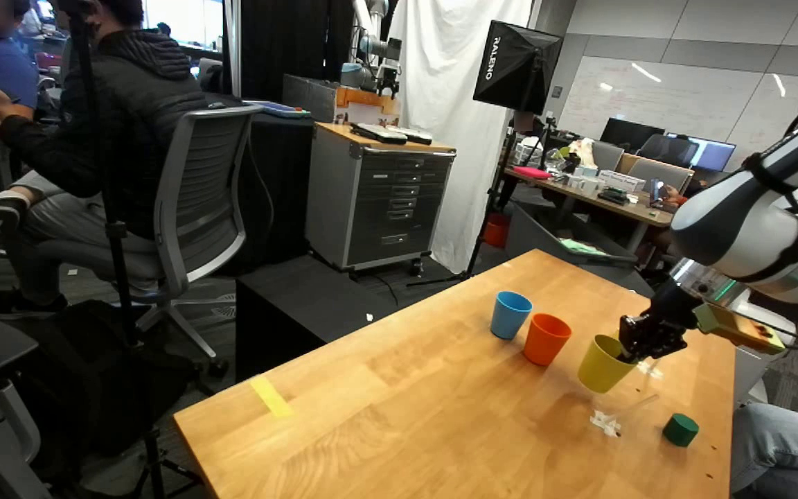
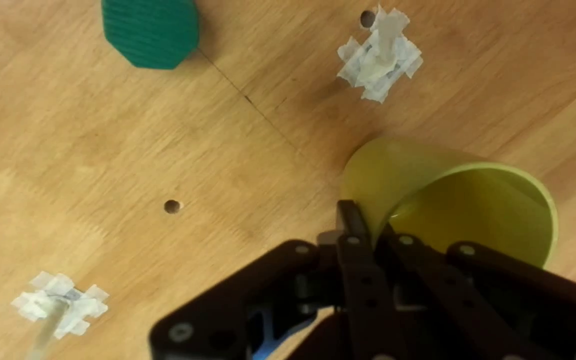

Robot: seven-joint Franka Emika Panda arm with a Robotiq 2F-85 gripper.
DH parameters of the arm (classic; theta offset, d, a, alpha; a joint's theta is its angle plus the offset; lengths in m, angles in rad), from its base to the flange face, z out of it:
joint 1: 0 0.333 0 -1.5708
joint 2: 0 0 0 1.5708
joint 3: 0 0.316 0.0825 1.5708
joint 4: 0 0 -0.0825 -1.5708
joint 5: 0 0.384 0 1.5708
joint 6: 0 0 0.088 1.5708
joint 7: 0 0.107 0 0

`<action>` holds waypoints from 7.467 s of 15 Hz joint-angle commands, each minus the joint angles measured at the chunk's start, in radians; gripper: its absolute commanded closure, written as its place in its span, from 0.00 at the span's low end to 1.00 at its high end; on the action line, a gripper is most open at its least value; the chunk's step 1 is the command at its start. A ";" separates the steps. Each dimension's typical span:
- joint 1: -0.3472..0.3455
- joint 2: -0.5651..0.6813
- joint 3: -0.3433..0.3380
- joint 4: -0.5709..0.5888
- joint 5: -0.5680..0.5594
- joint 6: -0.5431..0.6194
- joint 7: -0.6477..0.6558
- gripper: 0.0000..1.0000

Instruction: Put the yellow cup in the blue cup then place them both in the orange cup

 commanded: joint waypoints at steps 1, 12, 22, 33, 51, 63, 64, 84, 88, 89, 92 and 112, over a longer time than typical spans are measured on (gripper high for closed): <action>-0.001 -0.117 -0.005 -0.080 -0.037 -0.078 -0.045 0.95; -0.064 -0.405 -0.037 -0.066 -0.106 -0.305 -0.017 0.95; 0.041 -0.439 -0.047 0.030 -0.051 -0.171 0.151 0.95; 0.058 -0.315 -0.079 0.298 -0.269 -0.293 0.484 0.95; 0.098 0.062 -0.085 0.691 -0.434 -0.495 0.577 0.95; 0.123 0.136 -0.082 0.657 -0.505 -0.434 0.559 0.94; 0.127 0.145 -0.085 0.653 -0.514 -0.425 0.562 0.94; 0.148 0.252 -0.082 0.639 -0.548 -0.274 0.550 0.94; 0.150 0.259 -0.084 0.639 -0.550 -0.261 0.552 0.94; 0.150 0.262 -0.084 0.640 -0.550 -0.258 0.552 0.94; 0.150 0.266 -0.085 0.640 -0.551 -0.251 0.552 0.93; 0.140 0.275 -0.075 0.643 -0.543 -0.255 0.551 0.28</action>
